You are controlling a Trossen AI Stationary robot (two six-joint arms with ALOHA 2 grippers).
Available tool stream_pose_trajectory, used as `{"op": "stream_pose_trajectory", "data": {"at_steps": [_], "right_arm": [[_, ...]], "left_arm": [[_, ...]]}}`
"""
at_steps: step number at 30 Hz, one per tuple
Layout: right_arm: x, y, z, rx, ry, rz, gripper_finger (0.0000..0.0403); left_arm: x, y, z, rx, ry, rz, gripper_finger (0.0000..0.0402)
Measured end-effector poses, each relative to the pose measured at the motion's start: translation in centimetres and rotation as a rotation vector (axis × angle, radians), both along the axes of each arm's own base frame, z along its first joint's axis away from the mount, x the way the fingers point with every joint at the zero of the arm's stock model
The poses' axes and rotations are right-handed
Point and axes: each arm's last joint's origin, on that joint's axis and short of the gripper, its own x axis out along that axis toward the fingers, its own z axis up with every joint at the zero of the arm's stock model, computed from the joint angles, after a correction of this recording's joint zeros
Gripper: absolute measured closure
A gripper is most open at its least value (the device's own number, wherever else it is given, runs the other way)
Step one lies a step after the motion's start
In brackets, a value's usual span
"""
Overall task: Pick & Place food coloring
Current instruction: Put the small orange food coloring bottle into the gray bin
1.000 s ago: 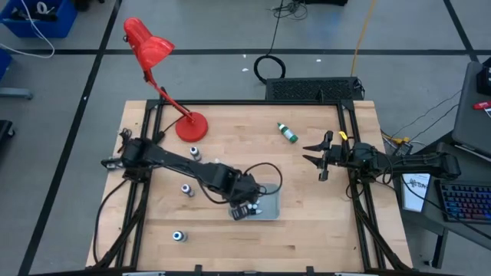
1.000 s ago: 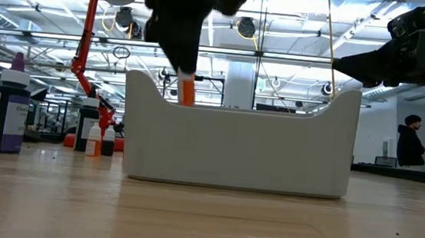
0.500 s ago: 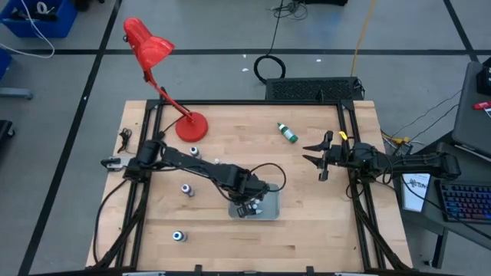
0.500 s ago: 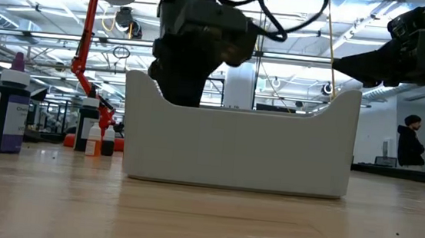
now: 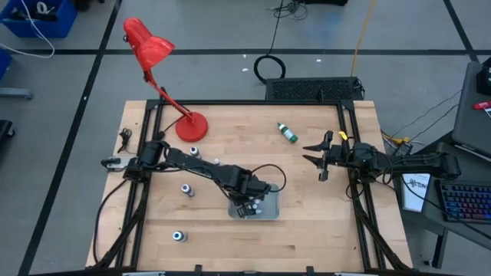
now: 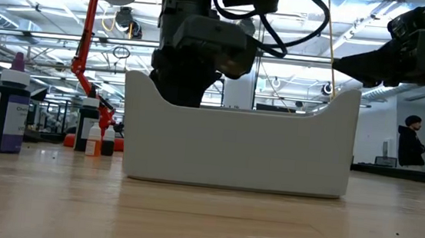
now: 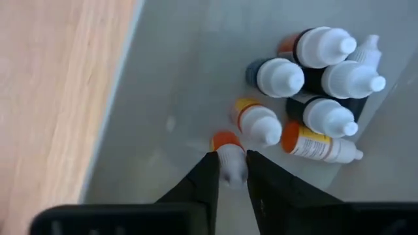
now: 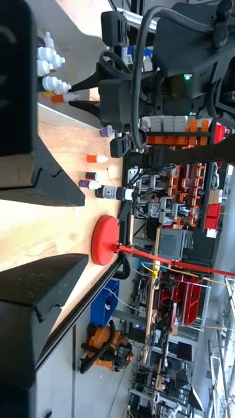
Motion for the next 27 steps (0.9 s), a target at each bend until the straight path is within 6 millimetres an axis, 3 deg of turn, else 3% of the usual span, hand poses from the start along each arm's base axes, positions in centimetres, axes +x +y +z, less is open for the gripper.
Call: {"op": "stream_pose_trajectory", "data": {"at_steps": [6,13,20,27], "right_arm": [[0.0,0.0,0.0,0.0,0.0,0.0,0.0287],[0.0,0.0,0.0,0.0,0.0,0.0,0.0287],[0.0,0.0,0.0,0.0,0.0,0.0,0.0287],[0.0,0.0,0.0,0.0,0.0,0.0,0.0287]], "left_arm": [[0.0,0.0,0.0,-0.004,-0.003,0.0,0.0259],[0.0,-0.1,0.3,-0.034,0.003,-0.004,0.0216],[0.2,0.0,2.6,0.012,0.015,-0.022,0.0201],[-1.0,0.6,6.4,0.245,0.103,0.008,0.0218]]}}
